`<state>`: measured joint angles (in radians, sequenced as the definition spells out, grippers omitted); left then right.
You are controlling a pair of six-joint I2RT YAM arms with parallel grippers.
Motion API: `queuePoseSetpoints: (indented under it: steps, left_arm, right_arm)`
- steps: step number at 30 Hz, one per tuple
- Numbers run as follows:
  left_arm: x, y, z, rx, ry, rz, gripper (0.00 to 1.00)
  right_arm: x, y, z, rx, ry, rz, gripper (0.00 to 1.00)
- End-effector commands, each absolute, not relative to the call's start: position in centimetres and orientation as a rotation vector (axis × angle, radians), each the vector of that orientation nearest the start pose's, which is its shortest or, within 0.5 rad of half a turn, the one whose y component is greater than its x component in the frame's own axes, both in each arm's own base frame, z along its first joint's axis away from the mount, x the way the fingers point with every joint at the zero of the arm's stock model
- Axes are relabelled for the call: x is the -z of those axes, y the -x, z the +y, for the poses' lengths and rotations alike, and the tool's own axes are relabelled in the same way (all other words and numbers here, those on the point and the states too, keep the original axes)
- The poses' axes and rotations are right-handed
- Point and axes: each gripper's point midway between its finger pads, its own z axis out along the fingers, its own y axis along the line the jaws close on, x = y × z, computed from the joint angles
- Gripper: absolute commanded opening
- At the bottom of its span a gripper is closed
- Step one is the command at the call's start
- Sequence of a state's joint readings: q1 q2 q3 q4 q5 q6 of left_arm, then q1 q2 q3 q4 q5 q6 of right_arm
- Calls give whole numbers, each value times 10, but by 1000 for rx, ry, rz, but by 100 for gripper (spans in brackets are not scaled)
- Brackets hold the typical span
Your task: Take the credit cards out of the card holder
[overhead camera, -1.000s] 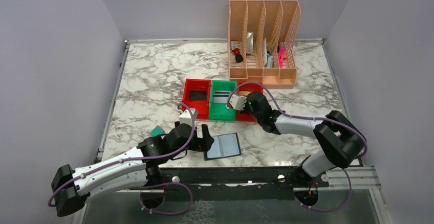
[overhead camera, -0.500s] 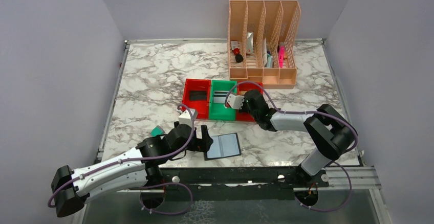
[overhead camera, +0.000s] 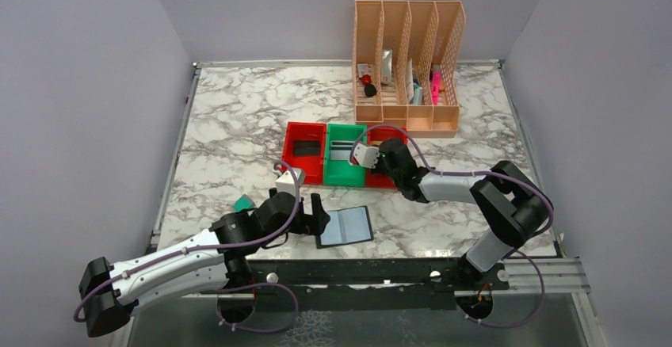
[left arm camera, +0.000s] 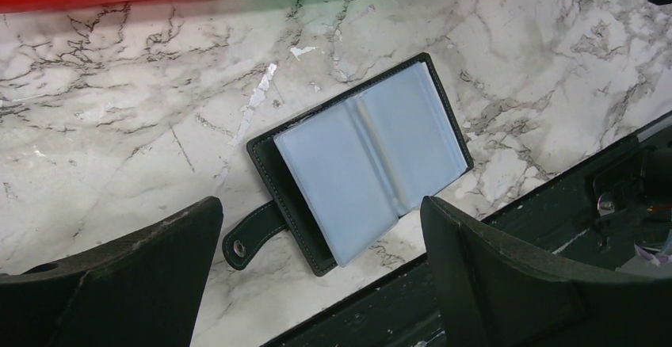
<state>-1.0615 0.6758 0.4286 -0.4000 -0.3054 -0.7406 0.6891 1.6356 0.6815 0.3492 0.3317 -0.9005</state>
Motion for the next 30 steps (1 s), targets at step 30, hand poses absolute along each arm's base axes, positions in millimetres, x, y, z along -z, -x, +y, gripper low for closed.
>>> queuePoseSetpoints:
  steps: [30]
  left_arm:
    - [-100, -139, -209, 715, -136, 2292, 99]
  right_arm:
    - [-52, -335, 215, -105, 86, 2383, 27]
